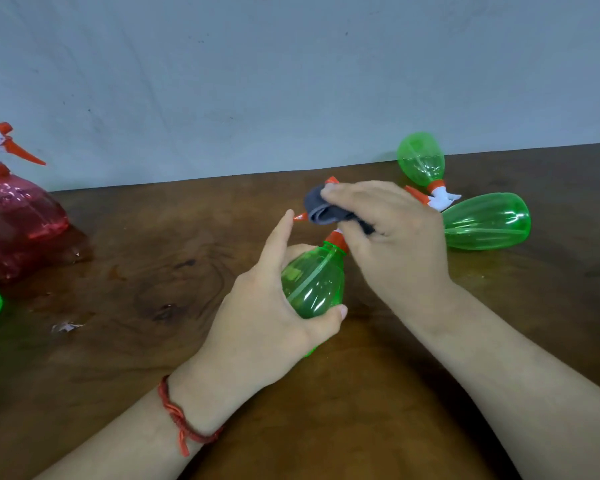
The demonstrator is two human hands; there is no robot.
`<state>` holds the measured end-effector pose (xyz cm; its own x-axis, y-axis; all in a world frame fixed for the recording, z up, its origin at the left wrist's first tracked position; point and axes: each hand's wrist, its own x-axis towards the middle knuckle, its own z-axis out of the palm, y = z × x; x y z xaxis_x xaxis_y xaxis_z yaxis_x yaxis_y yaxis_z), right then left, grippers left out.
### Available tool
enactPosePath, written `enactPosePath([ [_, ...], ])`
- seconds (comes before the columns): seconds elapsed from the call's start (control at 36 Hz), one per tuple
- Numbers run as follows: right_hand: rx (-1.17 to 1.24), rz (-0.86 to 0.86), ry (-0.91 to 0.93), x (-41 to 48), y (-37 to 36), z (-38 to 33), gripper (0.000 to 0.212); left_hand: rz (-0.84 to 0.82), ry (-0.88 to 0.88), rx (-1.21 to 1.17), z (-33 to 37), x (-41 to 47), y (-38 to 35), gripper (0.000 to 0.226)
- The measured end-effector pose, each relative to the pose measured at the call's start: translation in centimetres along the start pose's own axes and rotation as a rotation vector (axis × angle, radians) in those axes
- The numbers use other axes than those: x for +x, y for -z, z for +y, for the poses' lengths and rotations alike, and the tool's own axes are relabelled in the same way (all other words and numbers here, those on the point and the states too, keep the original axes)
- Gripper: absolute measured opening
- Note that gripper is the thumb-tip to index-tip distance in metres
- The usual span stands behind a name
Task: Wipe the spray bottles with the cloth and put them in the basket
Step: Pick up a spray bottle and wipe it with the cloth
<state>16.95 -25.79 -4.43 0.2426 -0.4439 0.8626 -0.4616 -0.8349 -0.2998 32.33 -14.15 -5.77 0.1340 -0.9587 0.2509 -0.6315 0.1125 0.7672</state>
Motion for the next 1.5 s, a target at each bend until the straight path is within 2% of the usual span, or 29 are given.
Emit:
enactPosePath([
  [0.14, 0.078, -0.105, 0.112, 0.0, -0.6, -1.3, 0.036, 0.022, -0.031, 0.050, 0.1, 0.0, 0.1, 0.116],
  [0.28, -0.076, -0.059, 0.104, 0.5, 1.0, 0.5, 0.040, 0.041, -0.015, 0.026, 0.0, -0.2, -0.1, 0.122],
  [0.33, -0.061, -0.067, 0.110, 0.4, 0.9, 0.5, 0.039, 0.052, -0.008, 0.019, 0.1, -0.2, -0.1, 0.120],
  [0.44, 0.047, -0.239, 0.215, 0.0, -0.1, -0.7, 0.044, 0.067, -0.021, -0.019, 0.4, -0.1, 0.0, 0.106],
  [0.53, 0.205, -0.183, 0.098, 0.3, 0.5, -0.6, 0.047, 0.059, -0.019, -0.050, 0.6, -0.1, 0.2, 0.105],
  [0.67, 0.490, 0.107, -0.340, 1.1, 2.3, 0.6, 0.044, 0.063, -0.023, -0.088, 0.5, -0.2, 0.5, 0.119],
  [0.69, 0.546, 0.110, -0.408, 1.4, 2.4, 0.8, 0.040, 0.053, -0.032, -0.088, 0.5, -0.3, 0.5, 0.119],
  [0.75, 0.616, -0.008, -0.474, 1.7, 2.5, 1.1, 0.038, 0.036, -0.059, -0.077, 0.4, -0.4, 0.5, 0.119],
  [0.81, 0.685, -0.145, -0.463, 1.5, 2.3, 1.0, 0.042, 0.041, -0.063, -0.080, 0.3, -0.5, 0.5, 0.118],
  [0.86, 0.703, -0.182, -0.440, 1.3, 2.1, 0.8, 0.047, 0.061, -0.053, -0.106, 0.3, -0.5, 0.5, 0.117],
  [1.0, 0.673, -0.172, -0.462, 0.9, 1.8, 1.1, 0.050, 0.190, -0.025, -0.210, -0.5, 0.3, 1.5, 0.112],
  [1.08, 0.617, -0.183, -0.478, 1.0, 1.9, 1.5, 0.051, 0.200, -0.029, -0.187, -1.2, 0.7, 2.2, 0.112],
  [1.19, 0.668, 0.022, -0.565, 1.6, 2.3, 1.7, 0.049, 0.135, -0.035, -0.155, -0.8, 0.4, 1.8, 0.114],
  [1.33, 0.648, -0.140, -0.414, 0.8, 1.6, 1.1, 0.054, 0.071, -0.053, -0.153, -0.4, 0.0, 0.9, 0.114],
  [1.42, 0.664, -0.143, -0.463, 0.8, 1.5, 1.7, 0.052, 0.137, -0.036, -0.226, -0.9, 0.4, 1.2, 0.112],
  [1.5, 0.730, -0.158, -0.596, 0.8, 1.5, 2.1, 0.051, 0.260, -0.019, -0.324, -1.4, 1.2, 2.1, 0.111],
])
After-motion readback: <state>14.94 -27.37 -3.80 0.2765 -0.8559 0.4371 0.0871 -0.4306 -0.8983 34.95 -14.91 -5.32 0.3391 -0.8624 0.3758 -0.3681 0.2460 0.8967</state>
